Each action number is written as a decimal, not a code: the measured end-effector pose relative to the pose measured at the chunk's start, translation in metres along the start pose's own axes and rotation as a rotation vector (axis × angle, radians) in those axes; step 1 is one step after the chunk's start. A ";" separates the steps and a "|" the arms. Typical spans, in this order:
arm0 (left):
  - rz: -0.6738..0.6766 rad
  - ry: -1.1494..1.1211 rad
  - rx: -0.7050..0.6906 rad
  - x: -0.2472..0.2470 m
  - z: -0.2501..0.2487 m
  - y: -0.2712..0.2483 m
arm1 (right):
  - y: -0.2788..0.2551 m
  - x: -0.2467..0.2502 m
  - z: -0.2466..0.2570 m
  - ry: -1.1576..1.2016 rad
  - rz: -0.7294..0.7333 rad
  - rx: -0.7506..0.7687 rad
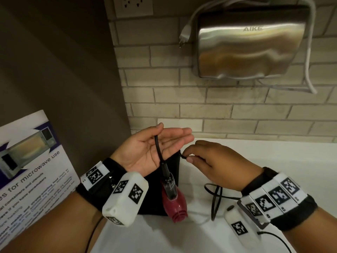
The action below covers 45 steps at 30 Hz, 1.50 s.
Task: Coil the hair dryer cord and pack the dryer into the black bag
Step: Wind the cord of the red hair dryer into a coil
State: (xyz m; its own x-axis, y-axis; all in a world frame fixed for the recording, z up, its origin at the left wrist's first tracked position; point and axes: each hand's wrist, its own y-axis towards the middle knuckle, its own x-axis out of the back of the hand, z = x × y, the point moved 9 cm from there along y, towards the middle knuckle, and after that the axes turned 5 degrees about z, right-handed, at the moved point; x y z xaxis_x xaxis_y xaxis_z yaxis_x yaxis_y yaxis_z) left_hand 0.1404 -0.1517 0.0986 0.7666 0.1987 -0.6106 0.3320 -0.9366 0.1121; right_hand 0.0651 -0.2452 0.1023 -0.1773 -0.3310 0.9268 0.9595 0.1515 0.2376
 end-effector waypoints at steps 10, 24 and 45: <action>-0.197 0.533 -0.296 0.002 -0.013 0.000 | -0.010 0.006 0.041 -0.218 0.207 -0.014; 0.048 0.401 0.153 -0.029 0.027 -0.006 | 0.023 0.079 0.013 0.556 -0.135 0.056; -0.085 0.456 -0.283 -0.010 -0.007 -0.001 | -0.013 0.000 0.064 -0.280 0.133 0.082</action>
State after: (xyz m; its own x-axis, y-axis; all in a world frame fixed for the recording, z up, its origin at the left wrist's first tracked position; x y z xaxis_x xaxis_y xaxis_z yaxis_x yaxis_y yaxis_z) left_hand 0.1364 -0.1511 0.1098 0.8703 0.4349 -0.2313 0.4903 -0.8099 0.3219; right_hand 0.0389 -0.1879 0.1178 -0.1158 -0.0354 0.9926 0.9595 0.2544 0.1210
